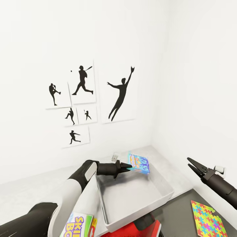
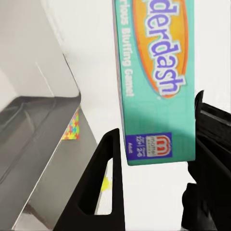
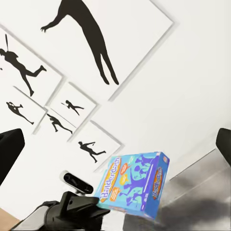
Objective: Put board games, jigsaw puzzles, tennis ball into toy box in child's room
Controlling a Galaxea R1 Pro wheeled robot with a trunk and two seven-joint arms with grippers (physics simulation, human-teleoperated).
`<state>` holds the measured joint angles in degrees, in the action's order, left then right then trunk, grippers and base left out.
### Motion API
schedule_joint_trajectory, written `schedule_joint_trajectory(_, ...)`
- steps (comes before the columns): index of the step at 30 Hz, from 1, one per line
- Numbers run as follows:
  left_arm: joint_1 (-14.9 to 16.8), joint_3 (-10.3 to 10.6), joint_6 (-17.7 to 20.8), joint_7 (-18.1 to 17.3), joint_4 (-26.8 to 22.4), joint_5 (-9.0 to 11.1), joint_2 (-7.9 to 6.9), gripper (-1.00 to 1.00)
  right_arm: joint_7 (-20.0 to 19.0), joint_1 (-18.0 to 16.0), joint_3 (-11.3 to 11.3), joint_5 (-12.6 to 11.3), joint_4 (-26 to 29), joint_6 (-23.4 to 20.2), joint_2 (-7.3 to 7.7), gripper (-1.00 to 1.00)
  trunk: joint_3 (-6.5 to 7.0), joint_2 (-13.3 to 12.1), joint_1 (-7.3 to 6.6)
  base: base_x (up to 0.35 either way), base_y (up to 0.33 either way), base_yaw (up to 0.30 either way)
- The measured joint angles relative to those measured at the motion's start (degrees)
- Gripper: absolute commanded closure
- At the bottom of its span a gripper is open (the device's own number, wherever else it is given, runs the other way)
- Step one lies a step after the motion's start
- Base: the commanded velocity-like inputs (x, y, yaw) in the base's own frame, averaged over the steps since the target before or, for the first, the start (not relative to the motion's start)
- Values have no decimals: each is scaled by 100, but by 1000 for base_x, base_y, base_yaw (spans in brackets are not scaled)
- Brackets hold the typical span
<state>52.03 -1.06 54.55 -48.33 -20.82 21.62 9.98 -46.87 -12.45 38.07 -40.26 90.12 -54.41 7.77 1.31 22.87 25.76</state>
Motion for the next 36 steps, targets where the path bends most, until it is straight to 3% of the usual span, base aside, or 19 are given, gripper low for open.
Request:
schedule_joint_trajectory(4, -1, 19, 348, 7, -601, -27, 0, 100, 0, 0, -5, 0, -1, 0, -6, -100, -38, 0, 0, 0, 0, 0)
schedule_joint_trajectory(7, 2, 31, 393, 28, -713, -40, 0, 100, 0, 0, -8, 0, -2, 0, -21, -100, -67, 0, 0, 0, 0, 0)
schedule_joint_trajectory(10, 6, 48, 410, 309, -901, -48, 0, 100, 0, 0, -76, 2, -2, 0, -12, -100, -95, 0, 0, 0, 0, 0)
schedule_joint_trajectory(13, 6, 246, 421, 591, -1037, -34, 2, 100, 0, 0, -167, 7, -2, 0, 0, -100, -123, 0, 0, 0, 0, 0)
schedule_joint_trajectory(18, 7, 683, 444, 675, -1422, 126, 2, 100, -6, 0, -198, 0, 11, -28, 12, -100, -169, -2, 0, 0, 0, 0)
schedule_joint_trajectory(21, 5, 1063, 452, 691, -1614, 532, 2, 100, -7, 1, -195, -2, 14, -63, 14, -100, -195, -4, -1, 0, 0, 0)
schedule_joint_trajectory(25, 0, 2082, 458, 805, -2052, 1384, 2, 100, -7, 2, -194, -3, 15, -85, 9, -100, -229, -7, -1, 0, 0, 0)
schedule_joint_trajectory(28, -5, 2675, 443, 1256, -2344, 2107, 1, 100, -7, 3, -194, -3, 14, -88, 12, -100, -255, -9, -2, 0, 0, 0)
schedule_joint_trajectory(30, -6, 2826, 440, 1702, -2372, 2671, 1, 100, -7, 4, -192, -3, 15, -88, 13, -100, -273, -10, -2, 0, 0, 0)
schedule_joint_trajectory(31, -7, 2885, 434, 2091, -2346, 3051, 1, 100, -7, 4, -188, -4, 15, -88, 14, -100, -282, -10, -2, 0, 0, 0)
schedule_joint_trajectory(33, -8, 2932, 427, 2573, -2328, 3436, 1, 100, -7, 4, -184, -4, 12, -88, 14, -100, -301, -10, -2, 0, 0, 0)
schedule_joint_trajectory(36, -12, 2956, 423, 3057, -2309, 3794, 1, 100, -7, 4, -178, -4, 7, -91, 20, -100, -330, -10, -1, 0, 0, 0)
